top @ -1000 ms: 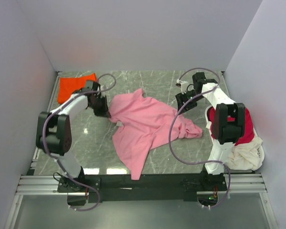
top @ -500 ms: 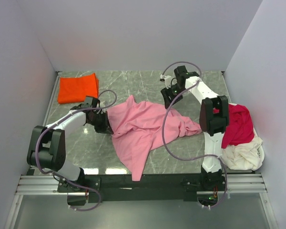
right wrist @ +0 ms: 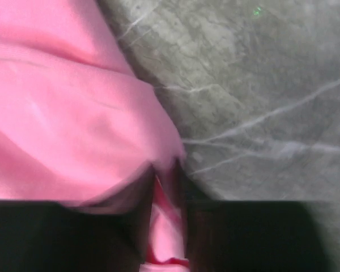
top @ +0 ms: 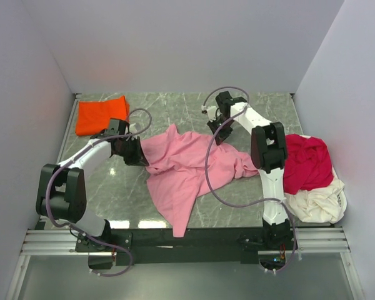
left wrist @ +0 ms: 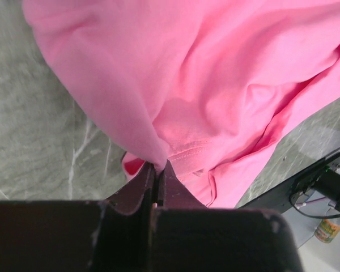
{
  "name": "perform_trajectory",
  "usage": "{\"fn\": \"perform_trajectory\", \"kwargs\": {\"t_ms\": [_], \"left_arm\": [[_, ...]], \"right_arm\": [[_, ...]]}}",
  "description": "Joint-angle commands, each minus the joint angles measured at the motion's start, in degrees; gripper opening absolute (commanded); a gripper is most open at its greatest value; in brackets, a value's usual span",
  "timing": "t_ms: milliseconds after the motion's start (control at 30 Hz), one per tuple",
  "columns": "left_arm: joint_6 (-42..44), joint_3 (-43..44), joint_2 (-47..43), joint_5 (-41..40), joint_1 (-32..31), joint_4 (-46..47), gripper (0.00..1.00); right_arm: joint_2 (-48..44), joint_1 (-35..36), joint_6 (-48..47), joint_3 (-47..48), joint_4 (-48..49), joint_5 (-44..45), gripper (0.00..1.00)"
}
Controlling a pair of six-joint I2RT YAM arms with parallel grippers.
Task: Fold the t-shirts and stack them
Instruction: Flatten the tshirt out
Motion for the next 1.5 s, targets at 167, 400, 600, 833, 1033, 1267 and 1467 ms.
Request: {"fn": "perform_trajectory", "kwargs": {"t_ms": [167, 400, 600, 833, 1033, 1267, 1467], "left_arm": [[0.2, 10.3, 0.0, -0.6, 1.9, -0.2, 0.00], [0.1, 14.2, -7.0, 0.0, 3.6, -3.7, 0.00], [-1.2, 2.5, -12.3, 5.8, 3.7, -1.7, 0.00], [-1.6, -4.8, -15.8, 8.4, 3.6, -1.4, 0.00], [-2.0, -7.2, -19.3, 9.8, 3.6, -2.7, 0.01], [-2.7, -11.0, -21.2, 10.7, 3.6, -1.5, 0.00], [-3.3, -12.3, -22.1, 11.2, 3.6, -0.5, 0.00]], "right_arm": [[-7.4, 0.0, 2.1, 9.0, 2.1, 2.0, 0.00], [-32.6, 0.3, -6.1, -2.4, 5.5, -9.6, 0.00], [-49.7, 12.9, -23.6, -36.8, -6.1, -17.2, 0.04], [-58.0, 24.4, -19.1, -56.5, -1.2, -8.6, 0.39], [-57.5, 10.4, -16.9, -45.6, 2.3, -11.5, 0.48], [-46.3, 9.9, -23.9, -34.8, -4.9, -24.9, 0.49], [-45.7, 23.4, -41.0, -38.3, -3.2, -21.3, 0.51]]}}
